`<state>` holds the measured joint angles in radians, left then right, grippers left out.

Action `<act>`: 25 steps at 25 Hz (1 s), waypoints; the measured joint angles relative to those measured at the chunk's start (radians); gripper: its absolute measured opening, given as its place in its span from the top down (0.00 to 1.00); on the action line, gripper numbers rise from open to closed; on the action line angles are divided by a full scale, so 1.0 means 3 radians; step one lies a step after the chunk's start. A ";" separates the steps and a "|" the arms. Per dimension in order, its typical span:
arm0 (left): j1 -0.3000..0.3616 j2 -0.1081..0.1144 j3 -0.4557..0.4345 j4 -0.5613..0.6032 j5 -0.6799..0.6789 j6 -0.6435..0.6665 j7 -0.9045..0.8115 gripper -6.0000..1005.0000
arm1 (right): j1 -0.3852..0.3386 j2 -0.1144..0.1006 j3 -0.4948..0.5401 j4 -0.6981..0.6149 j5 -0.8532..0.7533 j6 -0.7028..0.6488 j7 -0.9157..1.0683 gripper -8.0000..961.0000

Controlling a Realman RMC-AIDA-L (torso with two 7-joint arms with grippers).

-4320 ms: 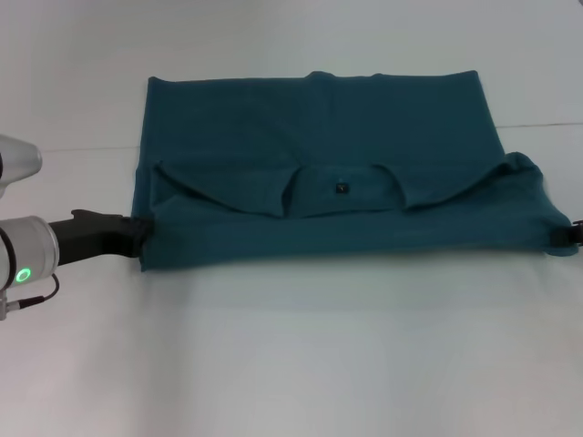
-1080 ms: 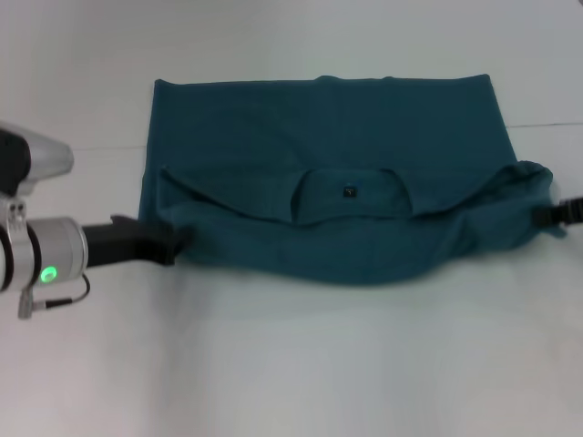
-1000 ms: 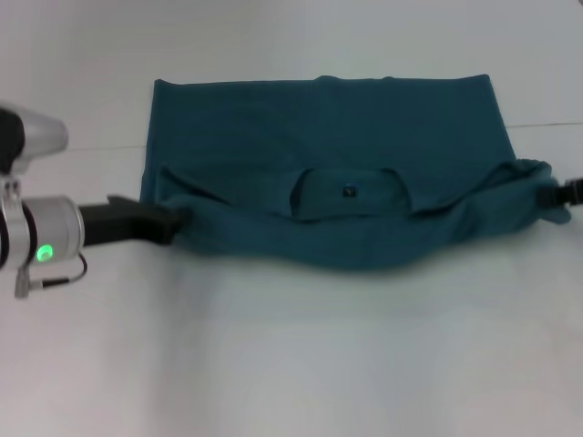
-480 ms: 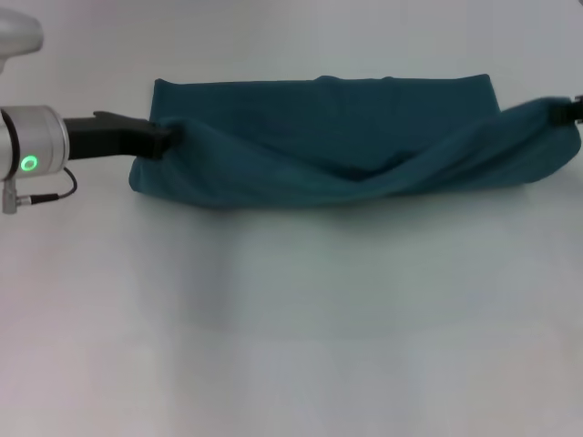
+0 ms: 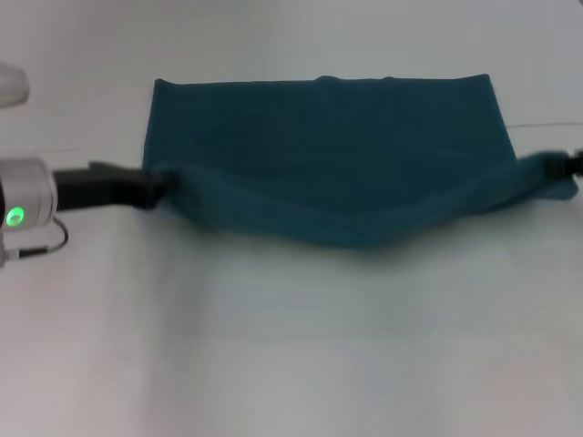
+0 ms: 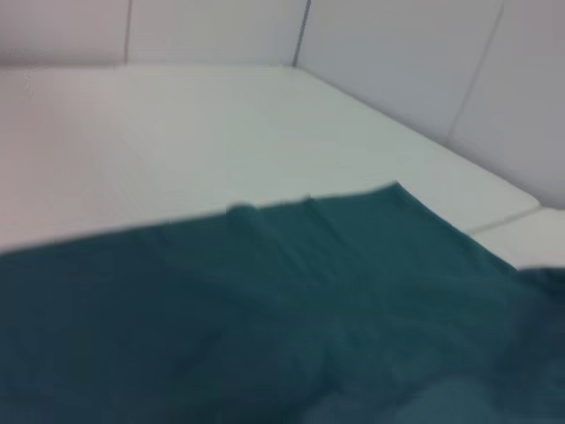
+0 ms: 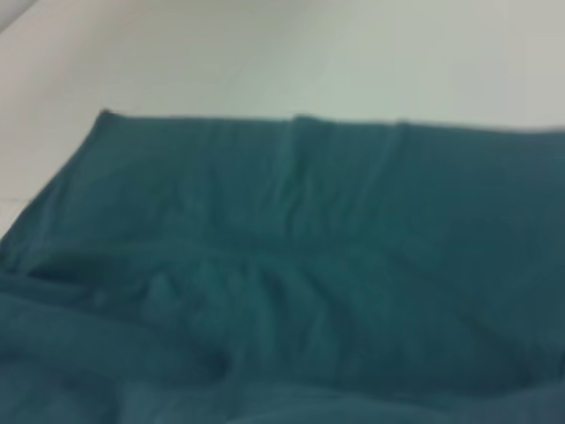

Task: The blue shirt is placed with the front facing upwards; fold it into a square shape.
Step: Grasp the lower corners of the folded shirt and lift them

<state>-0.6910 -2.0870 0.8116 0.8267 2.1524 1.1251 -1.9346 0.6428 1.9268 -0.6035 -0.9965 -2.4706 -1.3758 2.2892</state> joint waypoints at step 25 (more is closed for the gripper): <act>0.1107 -0.0274 -0.0461 0.0210 -0.0083 0.1304 0.0409 0.97 | -0.0977 0.0301 0.0161 0.0036 0.0438 -0.0367 -0.0420 0.95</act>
<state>-0.3588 -2.1691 0.6733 0.8897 2.1276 1.5163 -1.8120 0.3498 2.0171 -0.5551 -0.9857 -2.3393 -1.4858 2.1631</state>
